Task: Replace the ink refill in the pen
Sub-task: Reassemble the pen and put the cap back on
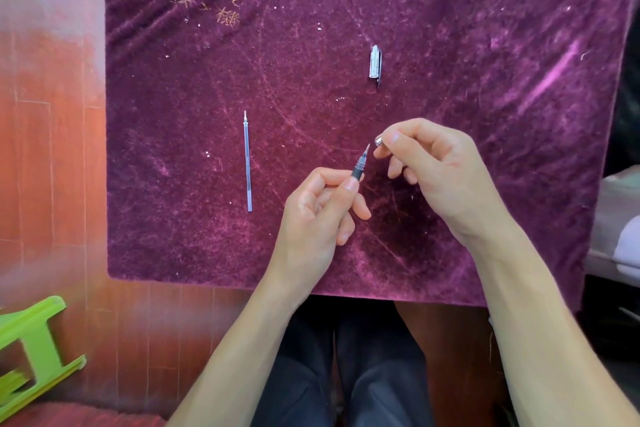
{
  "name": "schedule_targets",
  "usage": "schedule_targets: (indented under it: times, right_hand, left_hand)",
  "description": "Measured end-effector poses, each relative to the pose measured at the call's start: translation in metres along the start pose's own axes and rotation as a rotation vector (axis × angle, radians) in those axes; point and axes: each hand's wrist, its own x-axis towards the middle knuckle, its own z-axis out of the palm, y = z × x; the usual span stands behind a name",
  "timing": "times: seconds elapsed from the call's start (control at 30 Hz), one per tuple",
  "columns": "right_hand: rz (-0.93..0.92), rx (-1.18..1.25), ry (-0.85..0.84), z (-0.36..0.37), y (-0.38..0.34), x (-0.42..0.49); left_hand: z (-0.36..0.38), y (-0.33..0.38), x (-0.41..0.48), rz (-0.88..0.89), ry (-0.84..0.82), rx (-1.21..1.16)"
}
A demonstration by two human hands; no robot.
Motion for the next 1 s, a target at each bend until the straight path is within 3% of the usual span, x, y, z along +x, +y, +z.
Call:
schedule_targets:
  times: [1.0]
  right_hand:
    - [-0.098,-0.092,-0.092,-0.017,-0.001,-0.013]
  left_hand:
    - [0.015,-0.004,-0.006,0.033,-0.032,0.033]
